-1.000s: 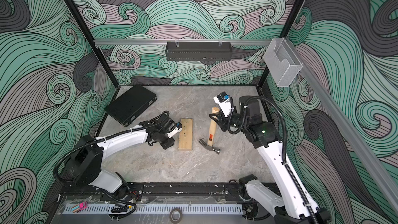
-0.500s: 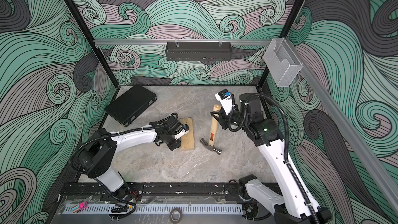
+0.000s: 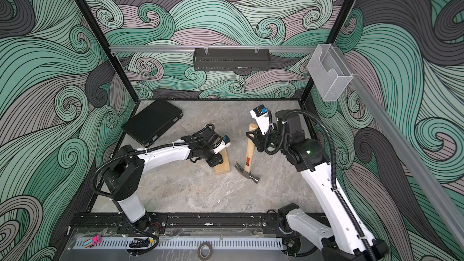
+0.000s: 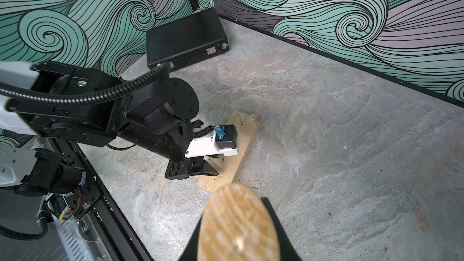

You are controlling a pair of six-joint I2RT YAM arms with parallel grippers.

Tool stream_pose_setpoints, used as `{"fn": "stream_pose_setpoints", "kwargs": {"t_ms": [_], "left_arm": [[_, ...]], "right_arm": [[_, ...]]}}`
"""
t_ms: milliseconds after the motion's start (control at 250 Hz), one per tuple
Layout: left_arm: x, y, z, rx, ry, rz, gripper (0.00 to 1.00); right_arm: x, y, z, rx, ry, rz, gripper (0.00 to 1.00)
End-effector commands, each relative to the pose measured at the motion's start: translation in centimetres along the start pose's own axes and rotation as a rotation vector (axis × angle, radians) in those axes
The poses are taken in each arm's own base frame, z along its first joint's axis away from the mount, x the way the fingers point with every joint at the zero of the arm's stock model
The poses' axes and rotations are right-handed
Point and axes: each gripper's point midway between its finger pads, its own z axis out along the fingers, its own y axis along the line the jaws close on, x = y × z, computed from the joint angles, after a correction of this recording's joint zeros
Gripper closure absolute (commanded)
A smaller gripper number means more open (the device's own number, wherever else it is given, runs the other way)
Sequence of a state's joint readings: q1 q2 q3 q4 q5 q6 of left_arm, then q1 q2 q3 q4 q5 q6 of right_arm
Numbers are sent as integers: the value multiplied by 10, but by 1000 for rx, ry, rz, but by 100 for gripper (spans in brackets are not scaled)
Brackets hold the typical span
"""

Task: Use a claw hammer to pull out a nail
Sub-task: Adjust the mounting plate at the center of the board.

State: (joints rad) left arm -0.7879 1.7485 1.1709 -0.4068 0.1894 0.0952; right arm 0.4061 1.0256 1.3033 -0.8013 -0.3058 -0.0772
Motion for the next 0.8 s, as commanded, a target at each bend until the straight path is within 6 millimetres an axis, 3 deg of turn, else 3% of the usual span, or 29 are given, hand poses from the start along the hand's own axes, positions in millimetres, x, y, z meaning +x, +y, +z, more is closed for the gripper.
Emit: {"fn": "stream_pose_setpoints", "kwargs": {"t_ms": [0,184,364,515,603,795], "left_arm": [[-14,-3,-34,1,-97,-27,62],[-9,30,-80,-100,-211,-181,51],[-10,85,-116,-167,-335,-402,35],[-11,126,-127,-213,-386,-572,25],[-6,144,-114,-207,-369,-660,23],[1,149,-100,-179,-337,-695,20]], "right_arm": [[-33,6,-10,9,-95,9,97],[-34,14,0,34,-60,41,97],[-44,20,8,74,-68,97,97],[-52,20,19,119,-74,159,96],[-57,19,24,146,-83,184,96],[-64,22,34,175,-84,224,96]]}}
